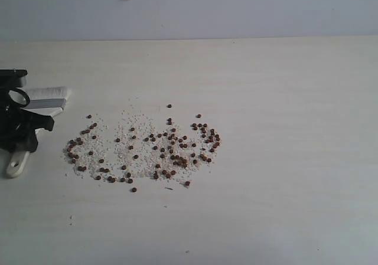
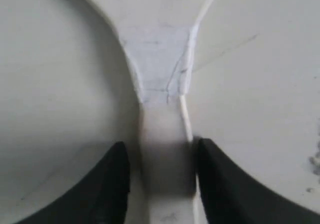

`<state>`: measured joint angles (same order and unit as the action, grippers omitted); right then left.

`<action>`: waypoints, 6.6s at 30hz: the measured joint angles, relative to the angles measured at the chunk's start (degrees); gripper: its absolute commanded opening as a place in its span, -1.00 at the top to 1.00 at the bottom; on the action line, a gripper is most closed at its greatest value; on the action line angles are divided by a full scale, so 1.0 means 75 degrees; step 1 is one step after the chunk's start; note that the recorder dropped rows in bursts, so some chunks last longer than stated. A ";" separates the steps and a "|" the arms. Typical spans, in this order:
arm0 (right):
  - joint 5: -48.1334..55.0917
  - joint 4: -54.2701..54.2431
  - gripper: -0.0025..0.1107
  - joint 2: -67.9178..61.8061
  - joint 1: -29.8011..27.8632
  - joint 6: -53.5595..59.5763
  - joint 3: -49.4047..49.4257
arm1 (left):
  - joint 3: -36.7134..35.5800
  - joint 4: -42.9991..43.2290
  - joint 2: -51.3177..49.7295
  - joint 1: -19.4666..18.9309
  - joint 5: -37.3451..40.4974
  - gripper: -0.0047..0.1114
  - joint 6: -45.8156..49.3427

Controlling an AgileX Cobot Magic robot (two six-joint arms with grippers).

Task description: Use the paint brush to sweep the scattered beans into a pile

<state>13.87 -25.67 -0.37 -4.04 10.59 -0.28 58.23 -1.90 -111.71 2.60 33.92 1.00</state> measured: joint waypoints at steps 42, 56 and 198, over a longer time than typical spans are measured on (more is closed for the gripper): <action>-0.0916 -0.0369 0.96 0.0000 0.0000 -0.0432 0.0000 | 0.2549 -0.0264 -0.0013 0.0000 0.3420 0.92 0.0407; 0.0131 -0.6336 0.96 0.0000 0.0000 0.1918 0.0000 | 0.3638 -0.0280 -0.0013 0.0000 0.3742 0.92 0.0606; 0.3606 -0.8118 0.00 -1.9942 0.5427 1.4589 -1.6318 | 0.3896 -0.3303 -0.0015 0.0013 0.3150 0.92 0.2604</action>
<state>40.91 -86.55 -149.94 36.66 120.00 -122.66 87.45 -26.67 -111.82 2.70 57.54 20.53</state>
